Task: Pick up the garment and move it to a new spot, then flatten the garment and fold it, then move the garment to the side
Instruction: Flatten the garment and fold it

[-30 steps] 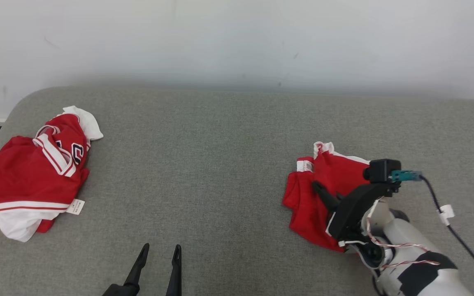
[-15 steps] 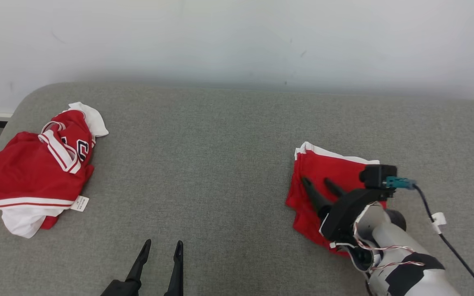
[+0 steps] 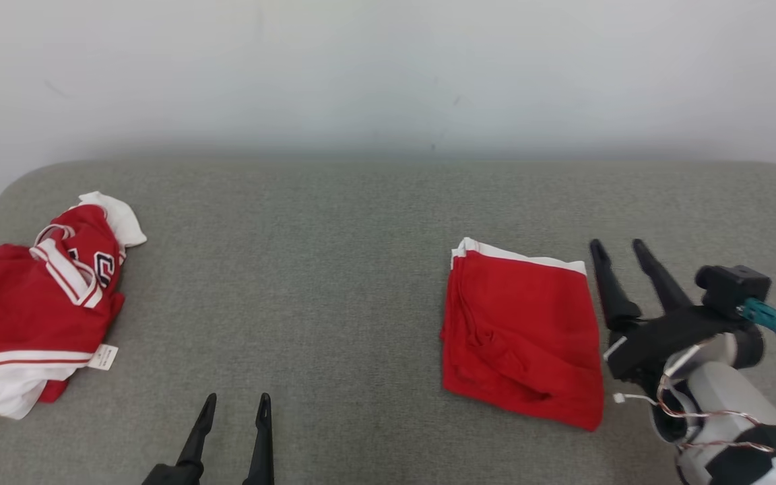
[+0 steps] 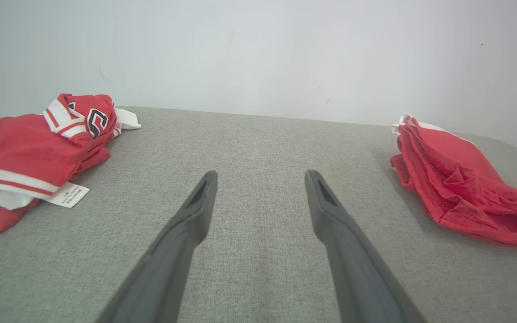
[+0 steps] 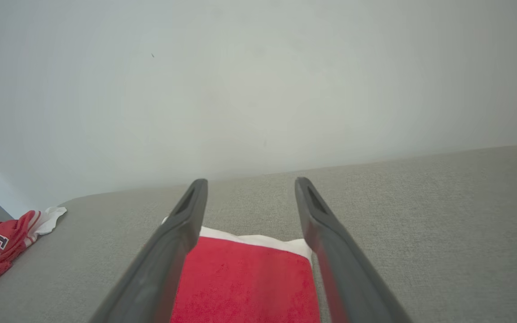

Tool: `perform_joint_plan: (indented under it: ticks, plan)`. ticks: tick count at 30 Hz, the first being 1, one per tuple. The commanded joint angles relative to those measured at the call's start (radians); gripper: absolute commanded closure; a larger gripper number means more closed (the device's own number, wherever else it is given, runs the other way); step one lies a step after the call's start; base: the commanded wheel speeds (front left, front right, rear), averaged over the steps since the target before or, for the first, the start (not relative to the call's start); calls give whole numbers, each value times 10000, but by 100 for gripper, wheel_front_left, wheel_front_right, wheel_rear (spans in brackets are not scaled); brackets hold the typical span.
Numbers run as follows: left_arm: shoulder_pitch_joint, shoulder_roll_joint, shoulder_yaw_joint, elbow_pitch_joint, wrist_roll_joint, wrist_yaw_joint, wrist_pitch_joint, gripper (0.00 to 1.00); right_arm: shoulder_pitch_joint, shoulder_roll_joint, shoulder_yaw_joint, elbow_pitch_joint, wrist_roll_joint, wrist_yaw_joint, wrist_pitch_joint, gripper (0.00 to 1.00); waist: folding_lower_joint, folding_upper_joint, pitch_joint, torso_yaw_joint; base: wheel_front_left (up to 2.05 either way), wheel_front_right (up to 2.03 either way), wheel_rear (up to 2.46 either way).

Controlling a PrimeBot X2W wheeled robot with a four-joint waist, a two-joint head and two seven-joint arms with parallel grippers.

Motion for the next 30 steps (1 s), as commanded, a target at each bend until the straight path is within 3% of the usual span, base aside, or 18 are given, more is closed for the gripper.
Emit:
perform_joint_plan:
  ticks: [1,7,12,13,14,15,22,30]
  plan:
    - [168,0,98,-100,70,40,-23,0,360,-133,-295,-259,-473,-23,-112,0,0,0,-96,-205,0,0,0]
    - [226,0,210,-233,130,29,-23,0,1690,207,-1724,-1438,-1977,-23,-120,0,0,0,-168,-478,0,0,0]
    - [204,0,207,-235,170,5,-23,0,2423,578,-2154,-1896,-2711,-24,-123,0,0,0,-181,-531,0,0,0]
    - [205,0,198,-236,181,-1,-23,0,2588,672,-2222,-1933,-2800,-24,-124,11,0,0,-184,-529,0,0,0]
    - [203,0,188,-235,189,-8,-23,0,2717,742,-2262,-1941,-2886,-24,-123,49,0,0,-185,-520,0,0,0]
    - [195,0,179,-236,200,-13,-23,0,2822,793,-2264,-1954,-2987,-24,-125,100,0,0,-185,-502,0,0,0]
    - [173,1,144,-247,342,-34,-23,0,2625,984,-1882,-1270,-3638,-24,-124,100,0,0,-148,-164,0,0,0]
    - [113,1,17,-201,259,-5,-23,0,1778,1083,-1193,403,-3948,-24,-127,100,0,0,-26,412,0,0,0]
